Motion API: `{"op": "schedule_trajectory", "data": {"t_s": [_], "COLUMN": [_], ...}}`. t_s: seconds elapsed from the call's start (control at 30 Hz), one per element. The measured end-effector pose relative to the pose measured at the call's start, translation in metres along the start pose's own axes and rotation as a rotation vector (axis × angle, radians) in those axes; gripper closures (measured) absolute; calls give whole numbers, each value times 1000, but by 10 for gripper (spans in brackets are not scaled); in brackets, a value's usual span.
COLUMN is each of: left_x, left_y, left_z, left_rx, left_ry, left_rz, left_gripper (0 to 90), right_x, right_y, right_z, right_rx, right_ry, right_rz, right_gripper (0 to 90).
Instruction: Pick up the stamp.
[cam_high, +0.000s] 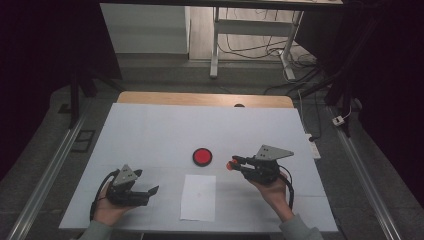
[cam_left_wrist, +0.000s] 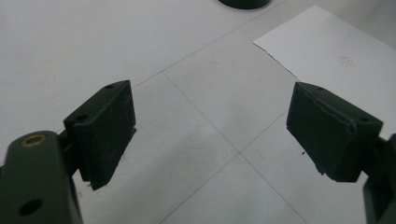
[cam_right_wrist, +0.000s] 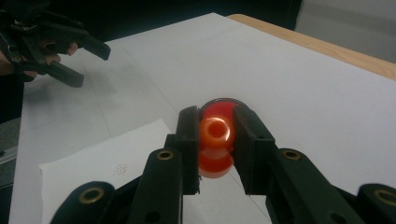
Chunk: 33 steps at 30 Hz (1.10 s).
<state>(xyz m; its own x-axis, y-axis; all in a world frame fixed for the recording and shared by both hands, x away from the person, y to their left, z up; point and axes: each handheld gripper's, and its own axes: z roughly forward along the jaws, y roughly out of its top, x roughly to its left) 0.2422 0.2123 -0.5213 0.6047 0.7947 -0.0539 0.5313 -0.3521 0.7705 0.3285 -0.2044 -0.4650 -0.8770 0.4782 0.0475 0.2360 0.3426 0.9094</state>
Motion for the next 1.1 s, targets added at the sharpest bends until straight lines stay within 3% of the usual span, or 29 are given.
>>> {"op": "schedule_trajectory", "data": {"t_s": [1.1], "left_x": [-1], "left_y": [1], "left_z": [5], "left_rx": [4], "left_ry": [-5], "left_rz": [3], "left_gripper": [161], "right_x": [30], "right_y": [0], "right_z": [38], "right_rx": [44], "right_ry": [120], "right_rz": [-21], "right_gripper": [721]}}
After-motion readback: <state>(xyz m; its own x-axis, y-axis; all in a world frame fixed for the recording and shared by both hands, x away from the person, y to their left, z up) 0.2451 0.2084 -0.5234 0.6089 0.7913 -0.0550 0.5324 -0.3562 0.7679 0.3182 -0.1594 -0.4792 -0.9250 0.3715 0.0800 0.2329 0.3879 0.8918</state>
